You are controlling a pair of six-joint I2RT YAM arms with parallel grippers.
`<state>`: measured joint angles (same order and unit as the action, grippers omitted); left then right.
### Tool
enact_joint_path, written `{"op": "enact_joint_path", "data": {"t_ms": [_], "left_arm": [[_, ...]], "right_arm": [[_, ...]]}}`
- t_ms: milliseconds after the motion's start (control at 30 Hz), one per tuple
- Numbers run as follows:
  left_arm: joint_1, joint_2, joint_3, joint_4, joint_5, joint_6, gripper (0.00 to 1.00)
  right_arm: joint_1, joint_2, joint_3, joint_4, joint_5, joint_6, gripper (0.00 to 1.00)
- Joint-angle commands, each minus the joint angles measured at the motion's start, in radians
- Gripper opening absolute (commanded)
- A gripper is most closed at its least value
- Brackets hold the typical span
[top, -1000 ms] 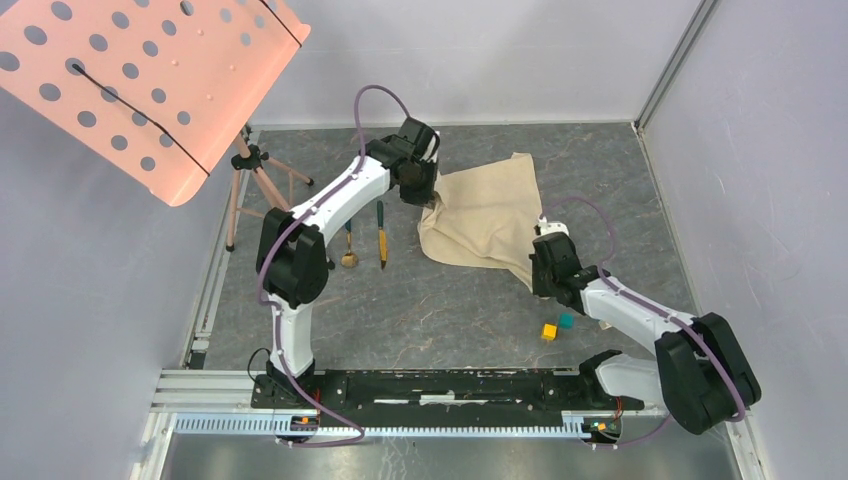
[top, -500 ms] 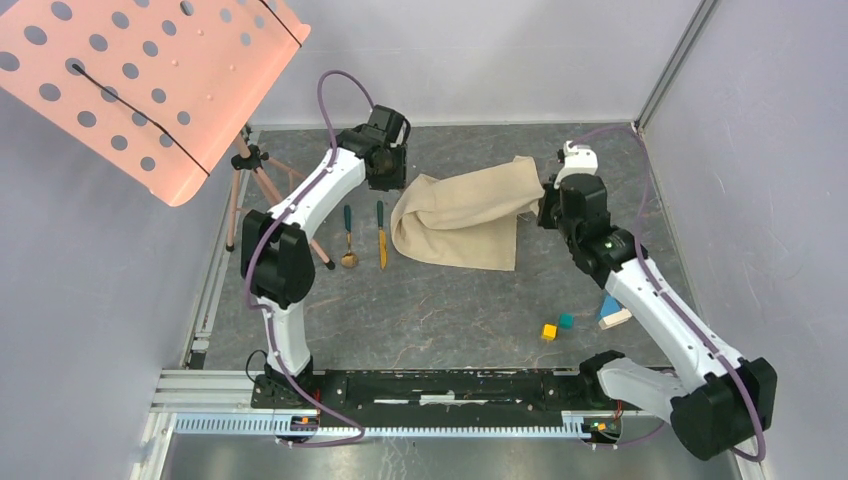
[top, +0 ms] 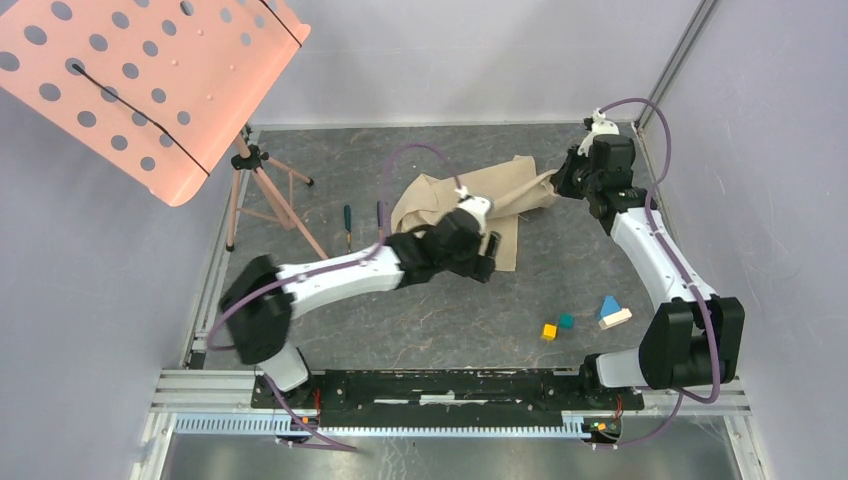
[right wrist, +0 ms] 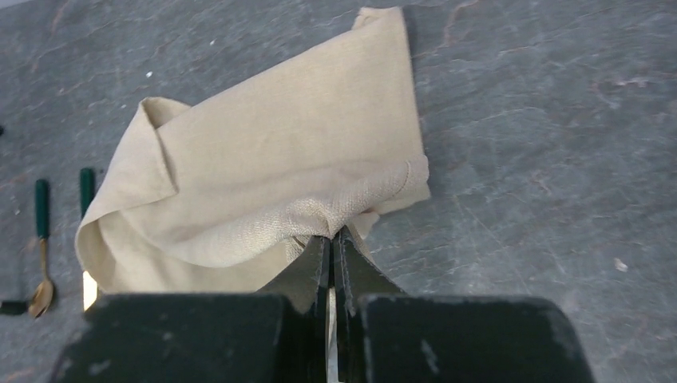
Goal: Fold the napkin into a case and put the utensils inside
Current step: Pick up the crumpled napkin from the center of the board.
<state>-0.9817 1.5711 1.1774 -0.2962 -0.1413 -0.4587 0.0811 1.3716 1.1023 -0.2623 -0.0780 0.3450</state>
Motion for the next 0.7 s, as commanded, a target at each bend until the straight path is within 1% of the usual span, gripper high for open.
{"op": "enact_joint_path", "data": {"t_ms": [0, 67, 133, 167, 267, 300, 400, 567, 667], "left_arm": [[-0.086, 0.233, 0.139, 0.204, -0.208, 0.042, 0.82], [-0.107, 0.355, 0.280, 0.119, -0.251, 0.077, 0.79], [-0.116, 0.441, 0.369, 0.065, -0.289, 0.063, 0.75], [-0.116, 0.479, 0.405, 0.051, -0.284, 0.059, 0.74], [-0.118, 0.546, 0.444, 0.054, -0.275, 0.045, 0.74], [-0.118, 0.555, 0.444, 0.069, -0.271, 0.048, 0.74], [-0.117, 0.599, 0.472, 0.073, -0.268, 0.068, 0.74], [-0.118, 0.689, 0.565, -0.014, -0.261, 0.061, 0.73], [-0.116, 0.707, 0.556, -0.035, -0.249, 0.034, 0.71]], "right_arm": [[-0.015, 0.015, 0.066, 0.028, -0.138, -0.002, 0.00], [-0.032, 0.016, 0.074, 0.012, -0.145, -0.017, 0.00], [-0.051, 0.011, 0.069, 0.011, -0.155, -0.022, 0.00], [-0.063, 0.005, 0.063, 0.011, -0.161, -0.024, 0.00], [-0.089, -0.006, 0.049, 0.008, -0.170, -0.027, 0.00], [-0.112, -0.007, 0.045, 0.008, -0.175, -0.029, 0.00], [-0.130, -0.013, 0.038, 0.009, -0.189, -0.030, 0.00], [-0.139, -0.022, 0.028, 0.012, -0.191, -0.030, 0.00], [-0.141, -0.021, 0.029, 0.008, -0.195, -0.030, 0.00]]}}
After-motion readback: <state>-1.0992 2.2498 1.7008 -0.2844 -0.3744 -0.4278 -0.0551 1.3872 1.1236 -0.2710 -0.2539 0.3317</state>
